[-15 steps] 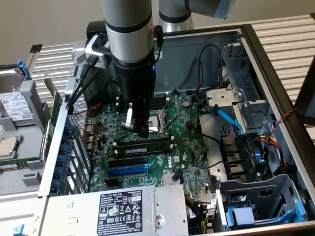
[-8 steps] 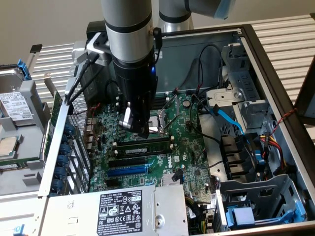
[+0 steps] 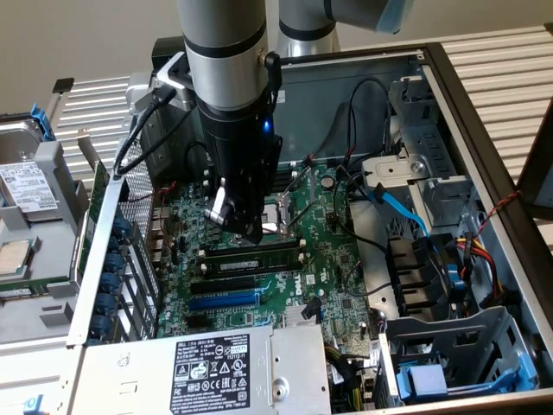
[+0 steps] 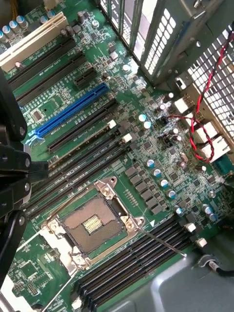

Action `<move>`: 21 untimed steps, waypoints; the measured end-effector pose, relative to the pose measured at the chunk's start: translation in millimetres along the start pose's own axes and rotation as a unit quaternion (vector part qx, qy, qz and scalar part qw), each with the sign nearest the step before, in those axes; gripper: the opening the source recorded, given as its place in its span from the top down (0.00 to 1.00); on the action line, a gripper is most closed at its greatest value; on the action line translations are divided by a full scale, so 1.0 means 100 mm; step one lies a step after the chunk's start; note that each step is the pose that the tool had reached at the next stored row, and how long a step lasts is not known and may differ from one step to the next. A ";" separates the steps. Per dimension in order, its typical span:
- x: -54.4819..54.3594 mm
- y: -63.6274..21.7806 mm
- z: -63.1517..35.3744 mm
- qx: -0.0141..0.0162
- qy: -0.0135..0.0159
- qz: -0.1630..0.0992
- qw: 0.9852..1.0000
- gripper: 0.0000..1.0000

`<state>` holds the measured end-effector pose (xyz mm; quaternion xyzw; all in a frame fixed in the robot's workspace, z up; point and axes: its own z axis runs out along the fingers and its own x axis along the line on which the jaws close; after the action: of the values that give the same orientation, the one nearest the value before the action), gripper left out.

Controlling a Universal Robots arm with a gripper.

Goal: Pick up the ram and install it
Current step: 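Press down the ram until it locks into place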

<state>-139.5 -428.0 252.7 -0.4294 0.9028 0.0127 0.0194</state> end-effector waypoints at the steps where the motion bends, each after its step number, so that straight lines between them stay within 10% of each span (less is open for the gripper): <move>1: 0.00 0.000 0.000 0.000 0.000 0.008 1.000 0.88; 12: 0.00 0.001 0.000 0.002 0.001 0.087 0.996 0.88; 21: 0.00 0.000 0.000 0.002 0.004 0.145 0.989 0.88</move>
<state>-139.5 -428.0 252.6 -0.2942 0.9555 0.0124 0.0147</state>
